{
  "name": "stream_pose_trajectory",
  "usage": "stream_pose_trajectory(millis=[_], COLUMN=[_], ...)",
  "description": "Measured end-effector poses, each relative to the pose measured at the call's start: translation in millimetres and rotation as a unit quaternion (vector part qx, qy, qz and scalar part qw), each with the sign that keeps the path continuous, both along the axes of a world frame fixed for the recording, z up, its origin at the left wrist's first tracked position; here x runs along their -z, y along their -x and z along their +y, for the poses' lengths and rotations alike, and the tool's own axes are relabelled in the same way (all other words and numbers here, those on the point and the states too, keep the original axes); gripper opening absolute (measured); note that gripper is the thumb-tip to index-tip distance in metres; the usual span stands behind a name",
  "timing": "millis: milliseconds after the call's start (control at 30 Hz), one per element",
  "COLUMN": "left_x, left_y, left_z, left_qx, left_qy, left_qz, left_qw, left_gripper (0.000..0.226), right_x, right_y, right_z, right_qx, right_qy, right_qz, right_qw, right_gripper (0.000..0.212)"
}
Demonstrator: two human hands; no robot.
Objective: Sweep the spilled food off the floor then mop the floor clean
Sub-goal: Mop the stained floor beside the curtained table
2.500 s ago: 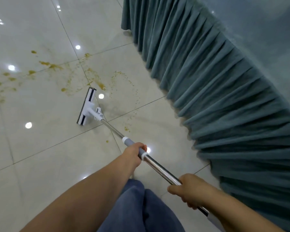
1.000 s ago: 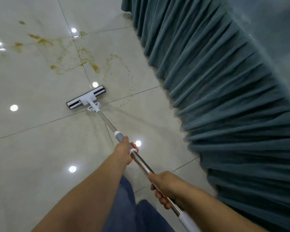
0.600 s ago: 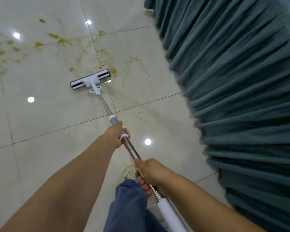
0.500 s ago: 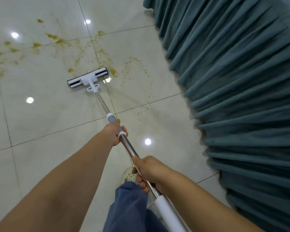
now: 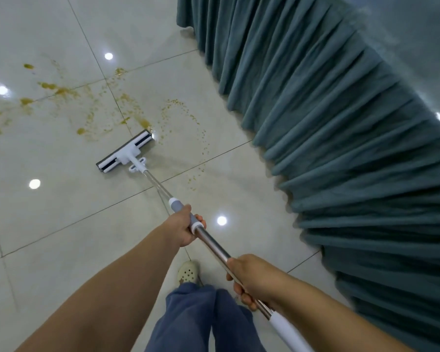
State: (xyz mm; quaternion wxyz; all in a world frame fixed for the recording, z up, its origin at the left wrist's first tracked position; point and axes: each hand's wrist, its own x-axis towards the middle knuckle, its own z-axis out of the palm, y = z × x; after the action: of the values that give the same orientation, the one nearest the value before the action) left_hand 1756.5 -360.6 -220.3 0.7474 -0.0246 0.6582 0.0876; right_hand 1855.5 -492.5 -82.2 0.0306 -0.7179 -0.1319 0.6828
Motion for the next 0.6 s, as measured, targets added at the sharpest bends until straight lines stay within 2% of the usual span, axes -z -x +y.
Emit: stream_pose_trajectory(millis=[367, 500, 600], left_x=[-48, -65, -76], left_y=[-139, -173, -189], left_z=[-190, -243, -282], left_qx=[0.05, 0.044, 0.044], left_qy=[0.055, 0.051, 0.072], left_qz=[-0.037, -0.048, -0.065], left_qw=[0.997, 0.997, 0.994], left_gripper=[0.032, 0.033, 0.026], right_x=[-54, -73, -91], right_y=[-127, -156, -172], right_z=[-190, -243, -278], right_qx=[-0.016, -0.05, -0.04], right_qy=[0.008, 0.011, 0.027], right_qz=[-0.048, -0.075, -0.071], right_qw=[0.999, 0.996, 0.996], right_gripper=[0.03, 0.027, 0.024])
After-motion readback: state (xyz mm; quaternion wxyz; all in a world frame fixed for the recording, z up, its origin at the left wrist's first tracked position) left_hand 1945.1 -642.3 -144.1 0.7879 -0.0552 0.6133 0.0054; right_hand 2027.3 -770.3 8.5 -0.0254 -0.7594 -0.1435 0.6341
